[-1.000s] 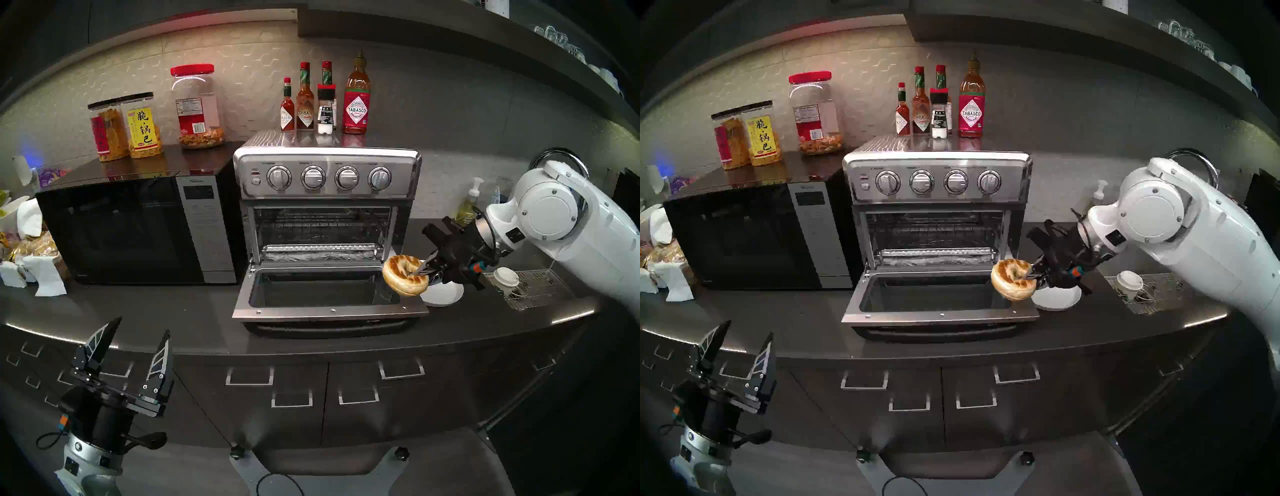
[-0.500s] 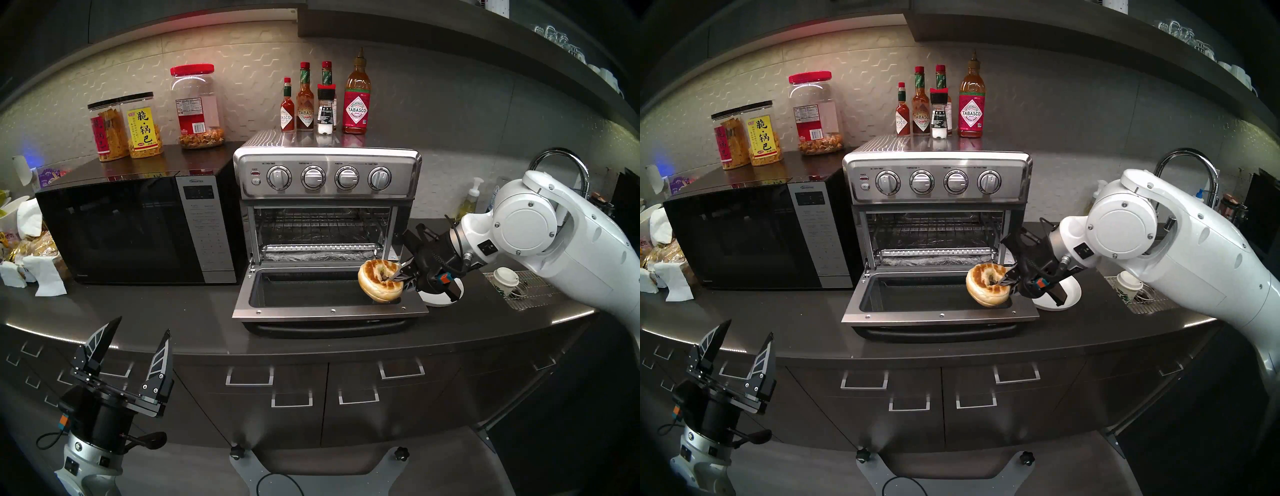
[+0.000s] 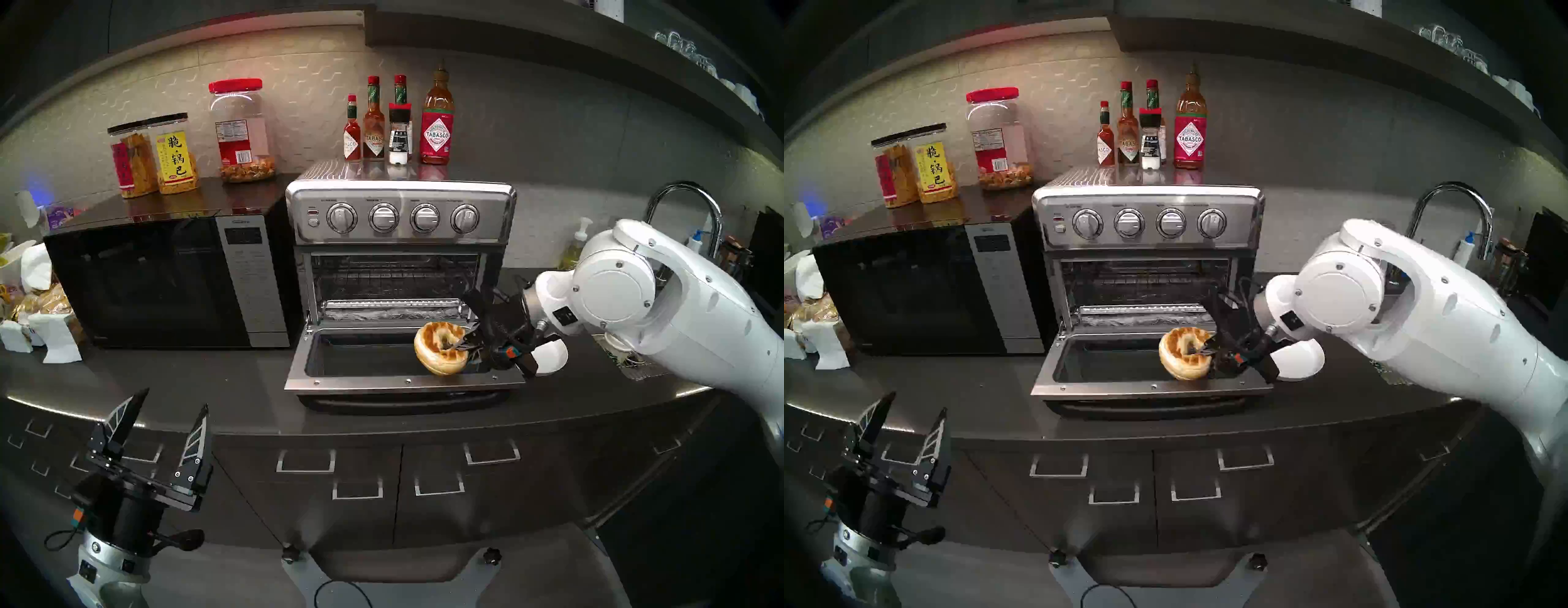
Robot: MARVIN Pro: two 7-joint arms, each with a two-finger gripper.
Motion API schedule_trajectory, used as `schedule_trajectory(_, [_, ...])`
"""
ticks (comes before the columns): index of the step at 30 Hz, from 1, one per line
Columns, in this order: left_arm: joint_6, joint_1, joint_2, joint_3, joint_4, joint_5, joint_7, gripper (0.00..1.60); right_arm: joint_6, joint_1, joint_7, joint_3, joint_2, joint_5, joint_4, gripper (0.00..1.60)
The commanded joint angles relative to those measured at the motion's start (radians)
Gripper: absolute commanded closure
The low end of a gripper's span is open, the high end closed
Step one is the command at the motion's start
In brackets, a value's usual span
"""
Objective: Open the oven and place the bagel inside on the rack
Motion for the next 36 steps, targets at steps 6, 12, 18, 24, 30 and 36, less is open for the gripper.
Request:
schedule_trajectory(6, [0.0,0.001,0.0,-0.002,-0.021,-0.001,0.0,0.0,0.092,0.015,-0.025,-0.013,-0.145,-0.037,0.038,1.6])
schedule_trajectory(12, [0.0,0.001,0.0,-0.002,-0.021,-0.001,0.0,0.0,0.117,0.015,-0.036,-0.005,-0.171,-0.031,0.043,1.6])
schedule_trajectory(18, [0.001,0.001,0.0,-0.002,-0.021,-0.001,0.0,0.0,0.119,0.024,-0.018,-0.017,-0.177,-0.06,0.049,1.6])
schedule_trajectory(24, [0.001,0.002,0.0,-0.002,-0.022,0.0,0.0,0.0,0.144,0.022,-0.006,-0.028,-0.171,-0.095,0.029,1.6])
schedule_trajectory(30, [0.0,0.001,0.0,-0.002,-0.021,-0.001,0.0,0.0,0.187,0.041,0.016,-0.026,-0.204,-0.117,0.025,1.6])
schedule_trajectory(36, [0.0,0.001,0.0,-0.002,-0.02,-0.001,-0.001,0.0,0.229,0.074,0.057,-0.021,-0.252,-0.144,0.029,1.6])
